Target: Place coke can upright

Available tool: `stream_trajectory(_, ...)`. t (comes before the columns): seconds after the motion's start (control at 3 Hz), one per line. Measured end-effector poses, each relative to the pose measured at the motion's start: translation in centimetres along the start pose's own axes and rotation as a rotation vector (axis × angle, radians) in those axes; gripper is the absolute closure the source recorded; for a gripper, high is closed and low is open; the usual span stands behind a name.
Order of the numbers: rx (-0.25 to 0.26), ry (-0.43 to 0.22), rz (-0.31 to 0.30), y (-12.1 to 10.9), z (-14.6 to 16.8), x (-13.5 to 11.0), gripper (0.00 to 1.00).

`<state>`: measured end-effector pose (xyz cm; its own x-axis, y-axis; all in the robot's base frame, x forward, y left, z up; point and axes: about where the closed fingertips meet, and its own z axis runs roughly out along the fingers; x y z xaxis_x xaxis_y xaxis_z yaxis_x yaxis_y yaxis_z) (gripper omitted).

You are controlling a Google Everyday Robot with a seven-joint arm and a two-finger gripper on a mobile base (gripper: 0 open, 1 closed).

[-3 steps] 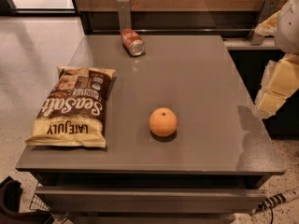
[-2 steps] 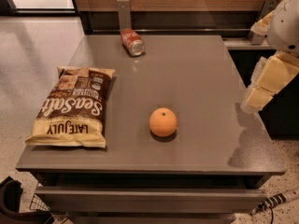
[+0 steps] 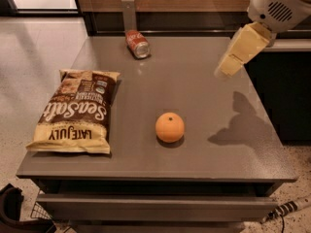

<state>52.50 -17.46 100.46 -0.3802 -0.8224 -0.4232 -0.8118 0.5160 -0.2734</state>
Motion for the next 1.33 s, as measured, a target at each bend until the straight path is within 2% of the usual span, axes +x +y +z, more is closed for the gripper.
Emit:
stream_trajectory(0.33, 0.02, -0.079, 0.12, -3.9, 1.4, -2.6, 0.0)
stream_trajectory(0.67, 0.022, -0.154, 0.212, -6.2, 2.9, -5.1, 0.0)
stream_trajectory(1.0, 0.008, -0.203, 0.25, -7.5, 4.3, -8.0, 0.0)
stream_trajectory(1.33, -0.015, -0.217, 0.25, -8.0, 5.9, -11.1, 0.0)
